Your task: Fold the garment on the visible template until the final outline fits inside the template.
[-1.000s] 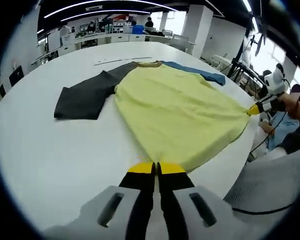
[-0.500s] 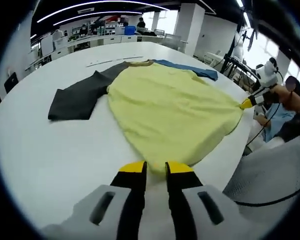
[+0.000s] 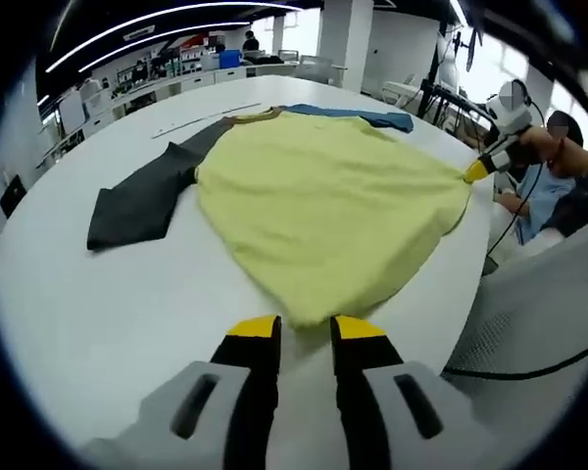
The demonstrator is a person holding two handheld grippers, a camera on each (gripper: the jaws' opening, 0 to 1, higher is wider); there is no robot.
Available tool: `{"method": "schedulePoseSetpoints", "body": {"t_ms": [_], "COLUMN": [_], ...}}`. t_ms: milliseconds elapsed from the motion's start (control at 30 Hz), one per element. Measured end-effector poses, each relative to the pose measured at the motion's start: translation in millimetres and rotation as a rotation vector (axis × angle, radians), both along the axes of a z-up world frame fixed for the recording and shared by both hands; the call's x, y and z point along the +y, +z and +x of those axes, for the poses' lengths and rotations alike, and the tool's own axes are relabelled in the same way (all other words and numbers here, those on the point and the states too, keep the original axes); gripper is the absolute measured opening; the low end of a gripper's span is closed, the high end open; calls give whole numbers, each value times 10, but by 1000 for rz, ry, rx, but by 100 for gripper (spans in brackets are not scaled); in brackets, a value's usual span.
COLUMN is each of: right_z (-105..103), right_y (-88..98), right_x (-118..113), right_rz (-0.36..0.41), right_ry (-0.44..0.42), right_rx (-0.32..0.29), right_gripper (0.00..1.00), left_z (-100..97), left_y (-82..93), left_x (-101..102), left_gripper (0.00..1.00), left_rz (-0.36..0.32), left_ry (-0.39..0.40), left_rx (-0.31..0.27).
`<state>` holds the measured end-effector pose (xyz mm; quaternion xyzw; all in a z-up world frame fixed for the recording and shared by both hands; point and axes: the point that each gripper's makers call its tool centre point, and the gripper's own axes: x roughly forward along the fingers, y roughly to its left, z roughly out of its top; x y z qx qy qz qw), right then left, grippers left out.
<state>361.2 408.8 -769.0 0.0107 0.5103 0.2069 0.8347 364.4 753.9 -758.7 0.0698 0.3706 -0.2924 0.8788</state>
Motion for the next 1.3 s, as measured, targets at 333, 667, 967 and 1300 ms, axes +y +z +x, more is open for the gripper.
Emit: {"method": "schedulePoseSetpoints", "body": {"t_ms": [333, 667, 967, 1300], "right_z": [-10, -5, -20, -13], "right_y": [-25, -29, -48, -46], "right_x": [-8, -18, -73, -68], "right_rz": [1, -3, -4, 15], "right_ry": [-8, -6, -27, -37], "right_rx": [12, 18, 19, 13], "right_gripper": [0, 0, 0, 0], "left_z": [227, 426, 489, 381], "left_y": [51, -63, -1, 111], "left_x": [-138, -274, -259, -186], "left_gripper": [14, 10, 5, 0], "left_rz": [-40, -9, -16, -3], "left_ry": [26, 63, 73, 69], "left_rx": [-33, -47, -60, -39]}}
